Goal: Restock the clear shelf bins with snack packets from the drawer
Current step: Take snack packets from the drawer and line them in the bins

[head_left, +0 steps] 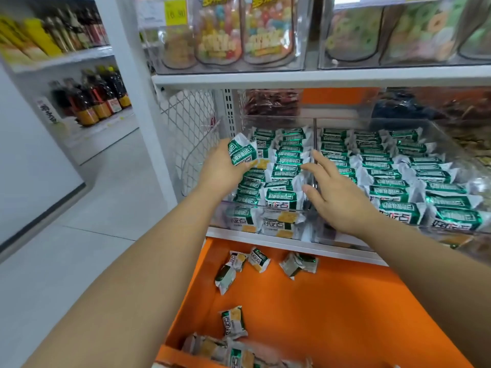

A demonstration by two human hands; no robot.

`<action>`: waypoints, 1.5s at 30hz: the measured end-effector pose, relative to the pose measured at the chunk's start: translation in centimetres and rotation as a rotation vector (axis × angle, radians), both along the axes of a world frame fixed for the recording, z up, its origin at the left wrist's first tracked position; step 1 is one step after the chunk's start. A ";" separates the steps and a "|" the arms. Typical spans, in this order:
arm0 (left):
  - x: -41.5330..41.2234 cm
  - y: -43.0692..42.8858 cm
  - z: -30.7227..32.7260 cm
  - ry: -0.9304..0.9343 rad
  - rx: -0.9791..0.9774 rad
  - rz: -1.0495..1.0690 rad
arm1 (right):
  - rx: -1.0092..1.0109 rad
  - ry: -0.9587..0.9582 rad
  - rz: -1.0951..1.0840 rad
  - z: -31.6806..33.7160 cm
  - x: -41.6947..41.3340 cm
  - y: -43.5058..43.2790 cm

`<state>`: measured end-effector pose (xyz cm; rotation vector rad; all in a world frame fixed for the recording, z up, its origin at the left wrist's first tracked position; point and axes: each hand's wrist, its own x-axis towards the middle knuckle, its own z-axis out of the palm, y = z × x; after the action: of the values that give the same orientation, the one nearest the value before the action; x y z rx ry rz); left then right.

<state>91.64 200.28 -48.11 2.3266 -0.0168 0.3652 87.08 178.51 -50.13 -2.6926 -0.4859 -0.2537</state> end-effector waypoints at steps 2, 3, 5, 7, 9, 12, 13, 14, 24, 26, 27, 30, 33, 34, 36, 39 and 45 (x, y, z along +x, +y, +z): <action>1.5 -0.5 -0.6 0.082 0.115 0.037 | -0.004 -0.002 0.004 -0.1 0.1 -0.1; 2.1 -0.8 -0.7 0.124 0.174 0.051 | -0.003 -0.003 0.005 -0.2 0.2 -0.2; 2.7 -1.3 -0.5 0.207 0.254 0.030 | -0.002 -0.009 0.006 -0.3 0.3 -0.3; 3.4 -1.4 -0.3 0.272 0.346 -0.066 | 0.000 -0.014 0.010 -0.3 0.3 -0.4; 3.9 -1.2 0.0 0.338 0.443 -0.176 | 0.001 -0.012 0.014 -0.4 0.3 -0.4; 4.7 -0.9 0.8 0.432 0.528 -0.258 | -0.007 -0.013 0.011 -0.4 0.3 -0.4; 4.9 -0.8 1.2 0.448 0.537 -0.272 | -0.010 -0.014 0.009 -0.4 0.4 -0.4; 5.2 -0.8 1.7 0.456 0.529 -0.281 | -0.014 -0.014 0.008 -0.4 0.4 -0.4; 5.0 -2.2 -0.9 0.215 0.112 -0.154 | -0.018 -0.033 0.000 -0.6 0.4 -0.5; 4.6 -2.2 -1.6 0.221 0.139 -0.166 | -0.013 -0.035 0.003 -0.7 0.4 -0.5; 4.5 -2.2 -1.6 0.234 0.178 -0.173 | -0.010 -0.035 0.005 -0.7 0.4 -0.5; 4.3 -2.0 -1.3 0.263 0.276 -0.189 | -0.008 -0.024 0.006 -0.6 0.3 -0.5; 4.7 -2.0 -1.6 0.321 0.402 -0.185 | -0.015 -0.024 0.007 -0.5 0.2 -0.5; 4.8 -2.0 -1.8 0.352 0.446 -0.176 | -0.018 -0.029 0.007 -0.5 0.1 -0.4; 4.9 -2.3 -2.3 0.392 0.490 -0.146 | -0.018 -0.032 0.007 -0.4 0.1 -0.4; 5.0 -3.1 -2.7 0.422 0.490 -0.105 | -0.021 -0.037 0.009 -0.5 0.1 -0.4; 4.7 -2.6 -2.0 0.425 0.472 -0.133 | -0.039 -0.030 0.004 -0.5 0.0 -0.4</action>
<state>96.37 197.69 -50.06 2.8055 -0.0540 -0.2325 87.12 178.11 -50.61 -2.7286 -0.5098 -0.2871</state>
